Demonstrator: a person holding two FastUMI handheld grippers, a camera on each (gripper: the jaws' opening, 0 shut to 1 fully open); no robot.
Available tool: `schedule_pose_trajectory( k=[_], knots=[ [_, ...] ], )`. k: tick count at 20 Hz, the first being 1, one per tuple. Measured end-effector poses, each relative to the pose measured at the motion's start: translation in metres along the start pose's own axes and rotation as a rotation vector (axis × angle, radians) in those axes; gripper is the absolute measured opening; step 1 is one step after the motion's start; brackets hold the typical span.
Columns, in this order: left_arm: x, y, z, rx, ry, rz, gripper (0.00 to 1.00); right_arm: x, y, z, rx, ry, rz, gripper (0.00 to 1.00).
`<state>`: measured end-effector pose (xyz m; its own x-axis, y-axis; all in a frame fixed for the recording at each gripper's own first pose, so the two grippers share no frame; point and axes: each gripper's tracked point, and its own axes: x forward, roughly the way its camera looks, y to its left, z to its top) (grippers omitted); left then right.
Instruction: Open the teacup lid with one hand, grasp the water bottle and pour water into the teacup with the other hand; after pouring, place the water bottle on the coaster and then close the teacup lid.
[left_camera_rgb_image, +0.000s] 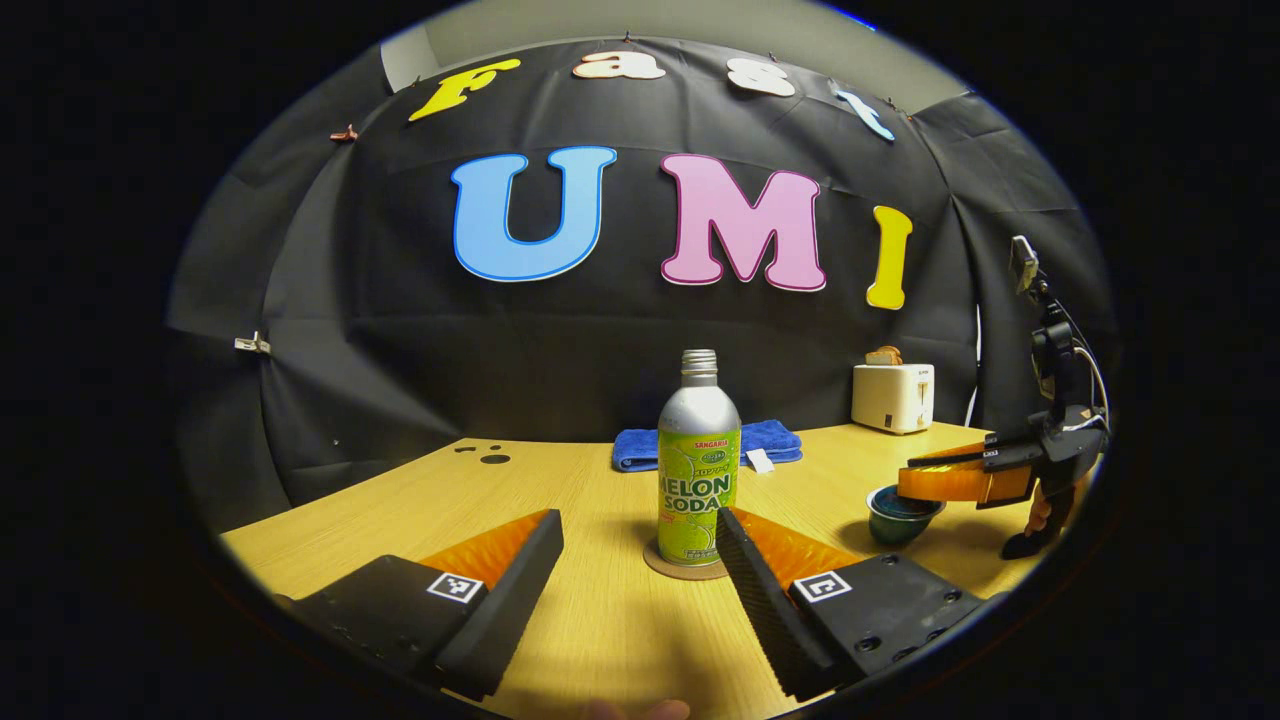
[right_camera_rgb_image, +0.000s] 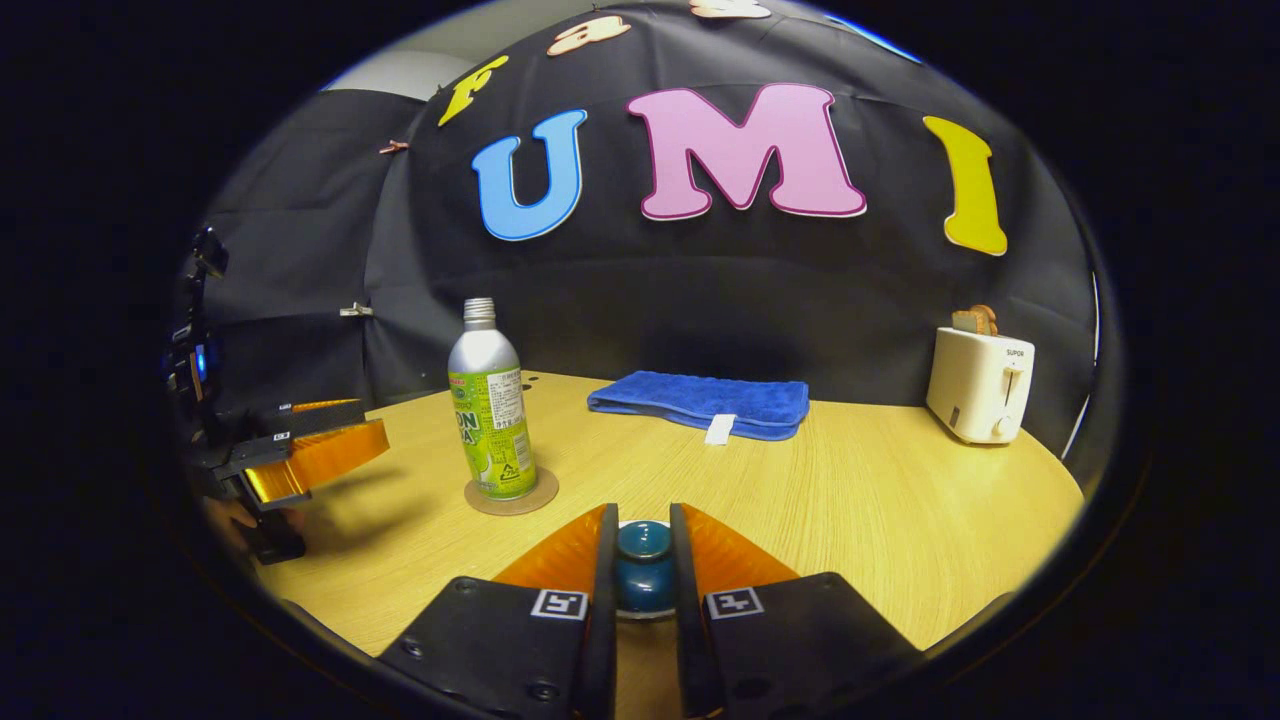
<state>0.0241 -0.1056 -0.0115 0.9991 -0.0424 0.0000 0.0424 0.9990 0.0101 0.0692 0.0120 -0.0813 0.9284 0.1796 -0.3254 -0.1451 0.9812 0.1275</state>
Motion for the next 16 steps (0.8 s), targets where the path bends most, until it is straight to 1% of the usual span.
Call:
schedule_pose_trajectory(
  k=[1,2,4,7,8,9,11,15,16],
  knots=[
    [0.000,0.000,0.000,0.000,0.000,0.000,0.97,0.000,-0.001,0.000,0.002,-0.001,0.001,0.29],
    [-0.001,0.000,0.000,0.000,0.000,0.000,0.97,0.001,-0.002,0.000,0.003,-0.006,-0.004,0.37],
    [-0.001,0.000,0.000,0.000,0.000,-0.001,0.97,-0.001,-0.004,0.004,0.008,-0.023,-0.017,0.40],
    [0.000,0.000,0.000,0.000,0.000,-0.001,0.97,-0.011,-0.011,0.012,0.015,-0.078,-0.058,0.48],
    [0.000,0.000,0.000,0.000,0.000,-0.001,0.97,-0.017,-0.014,0.015,0.015,-0.105,-0.082,0.48],
    [0.000,0.000,0.000,0.000,0.000,-0.001,0.97,-0.024,-0.017,0.019,0.012,-0.136,-0.104,0.51],
    [0.000,0.000,0.000,0.000,0.000,-0.001,0.97,-0.040,-0.021,0.026,0.000,-0.194,-0.146,0.51],
    [0.000,0.000,-0.001,0.000,-0.001,-0.001,0.97,-0.070,-0.024,0.020,0.004,-0.200,-0.195,0.51],
    [0.000,0.000,0.000,0.001,-0.001,-0.001,0.97,-0.076,-0.022,0.018,0.004,-0.200,-0.196,0.51]
  ],
)
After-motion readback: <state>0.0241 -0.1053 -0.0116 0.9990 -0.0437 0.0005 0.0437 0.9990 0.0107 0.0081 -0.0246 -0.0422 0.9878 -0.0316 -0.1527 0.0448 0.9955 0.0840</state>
